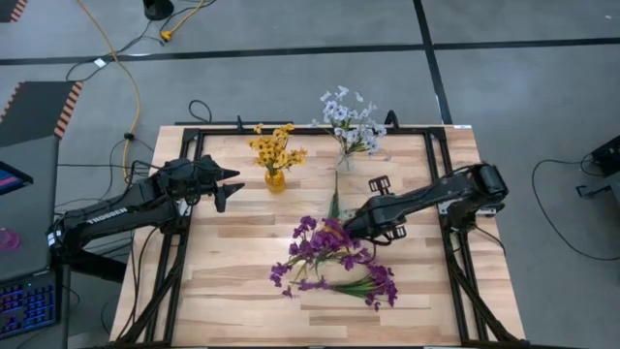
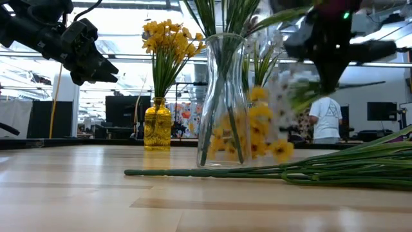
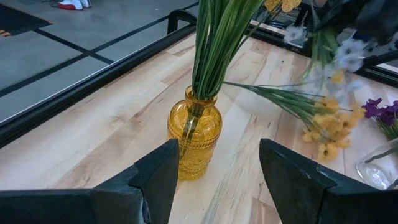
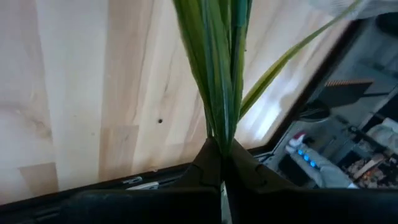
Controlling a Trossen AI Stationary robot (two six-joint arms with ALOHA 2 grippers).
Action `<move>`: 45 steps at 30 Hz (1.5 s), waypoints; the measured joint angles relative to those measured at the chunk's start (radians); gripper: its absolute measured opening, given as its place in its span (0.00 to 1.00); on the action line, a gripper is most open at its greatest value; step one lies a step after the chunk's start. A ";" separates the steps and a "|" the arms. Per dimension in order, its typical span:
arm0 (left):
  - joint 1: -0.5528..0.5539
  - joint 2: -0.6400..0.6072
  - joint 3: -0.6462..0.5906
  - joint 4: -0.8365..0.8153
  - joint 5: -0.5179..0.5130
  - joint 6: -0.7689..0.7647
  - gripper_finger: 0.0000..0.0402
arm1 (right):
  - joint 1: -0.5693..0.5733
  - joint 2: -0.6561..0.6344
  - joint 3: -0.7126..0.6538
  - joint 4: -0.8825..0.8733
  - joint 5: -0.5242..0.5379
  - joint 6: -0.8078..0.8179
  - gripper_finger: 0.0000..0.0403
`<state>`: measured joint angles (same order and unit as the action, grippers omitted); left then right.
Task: Sort flowers into vase by color
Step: Put the white flowers into the top transparent vase
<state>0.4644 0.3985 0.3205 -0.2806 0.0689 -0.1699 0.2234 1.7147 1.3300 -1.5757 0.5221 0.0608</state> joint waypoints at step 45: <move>0.000 0.000 0.000 0.001 0.000 0.000 0.52 | 0.065 -0.885 -0.589 1.236 0.274 -0.056 0.07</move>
<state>0.4644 0.3985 0.3206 -0.2794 0.0689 -0.1696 0.2887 0.8298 0.7414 -0.3400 0.7963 0.0051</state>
